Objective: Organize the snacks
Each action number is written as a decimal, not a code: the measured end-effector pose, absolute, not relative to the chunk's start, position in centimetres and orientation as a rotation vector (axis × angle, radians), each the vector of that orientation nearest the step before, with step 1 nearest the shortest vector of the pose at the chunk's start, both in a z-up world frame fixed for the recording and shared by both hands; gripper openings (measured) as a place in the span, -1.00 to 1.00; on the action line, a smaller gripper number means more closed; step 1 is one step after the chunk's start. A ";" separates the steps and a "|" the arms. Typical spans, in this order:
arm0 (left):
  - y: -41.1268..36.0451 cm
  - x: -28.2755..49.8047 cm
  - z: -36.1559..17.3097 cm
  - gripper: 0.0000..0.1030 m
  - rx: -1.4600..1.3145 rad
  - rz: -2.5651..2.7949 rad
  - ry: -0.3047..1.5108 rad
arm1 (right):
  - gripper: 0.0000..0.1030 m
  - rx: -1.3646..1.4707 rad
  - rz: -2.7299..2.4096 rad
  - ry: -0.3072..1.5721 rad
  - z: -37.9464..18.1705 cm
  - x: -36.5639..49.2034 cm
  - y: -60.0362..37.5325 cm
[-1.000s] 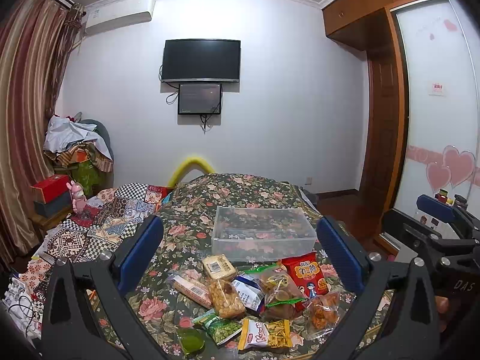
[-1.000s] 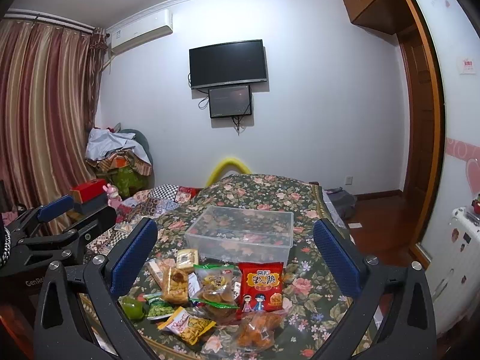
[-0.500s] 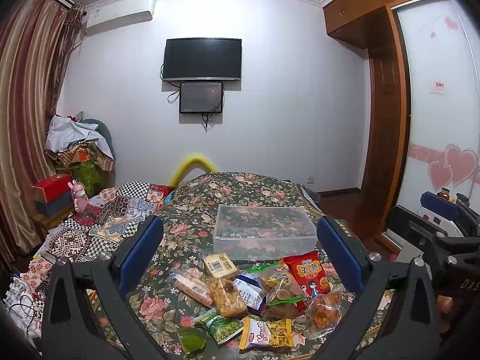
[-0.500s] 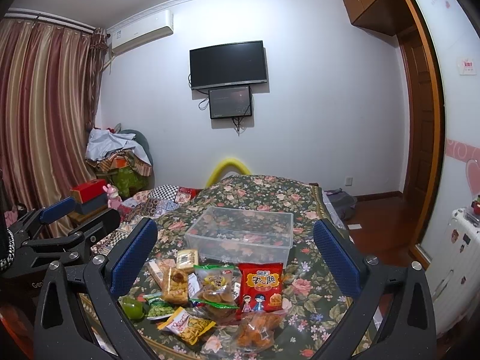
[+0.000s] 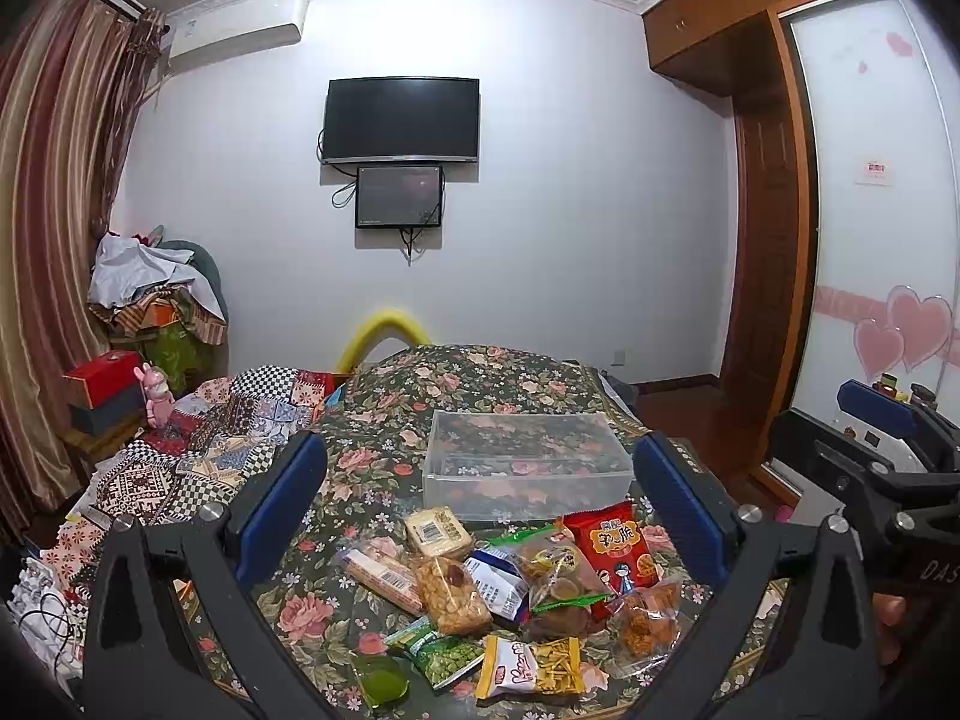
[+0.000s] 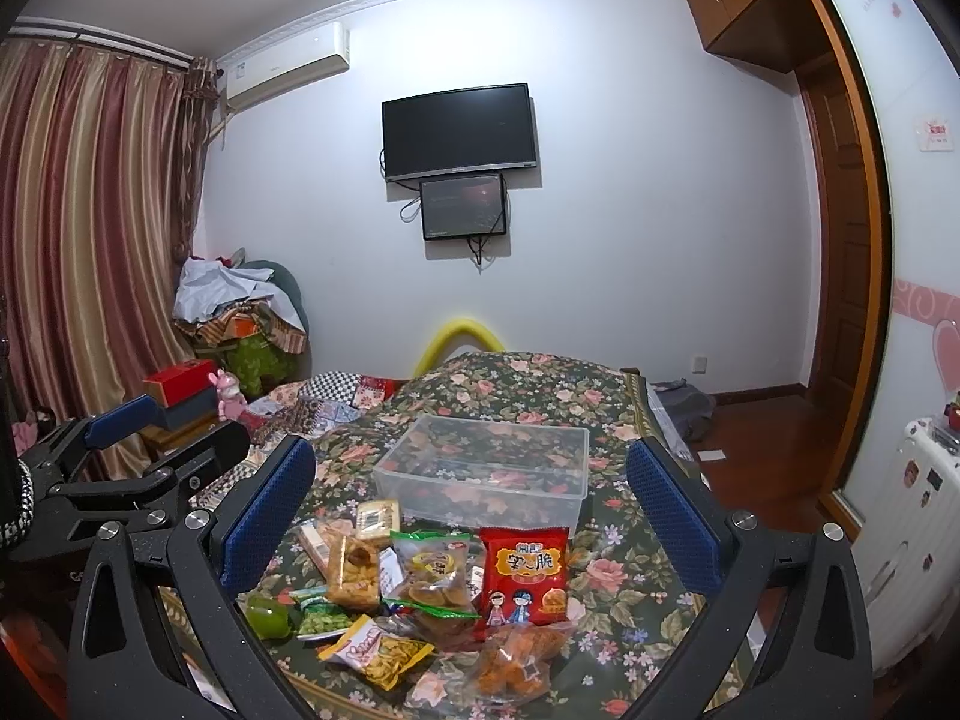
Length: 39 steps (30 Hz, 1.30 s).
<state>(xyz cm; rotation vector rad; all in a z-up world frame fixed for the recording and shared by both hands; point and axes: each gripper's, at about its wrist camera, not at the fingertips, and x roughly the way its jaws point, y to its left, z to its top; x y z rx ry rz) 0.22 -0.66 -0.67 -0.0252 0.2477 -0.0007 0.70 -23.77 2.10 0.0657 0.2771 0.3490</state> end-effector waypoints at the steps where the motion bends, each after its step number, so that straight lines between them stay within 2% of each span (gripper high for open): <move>1: -0.6 0.2 -0.7 1.00 -0.026 -0.001 0.247 | 1.00 0.066 0.350 0.276 2.1 0.7 -23.8; 26: -0.4 0.3 -0.6 1.00 -0.026 -0.004 0.248 | 1.00 0.068 0.357 0.286 2.3 0.9 -23.5; 35: 1.4 1.8 -2.1 1.00 -0.010 0.002 0.330 | 1.00 0.043 0.326 0.364 0.7 2.5 -23.9; 38: 2.4 2.5 -3.4 0.75 0.001 0.016 0.382 | 1.00 0.035 0.313 0.399 -0.4 2.9 -24.3; 39: 2.8 2.9 -3.9 0.60 0.002 0.018 0.412 | 1.00 0.032 0.313 0.417 -0.8 3.1 -24.4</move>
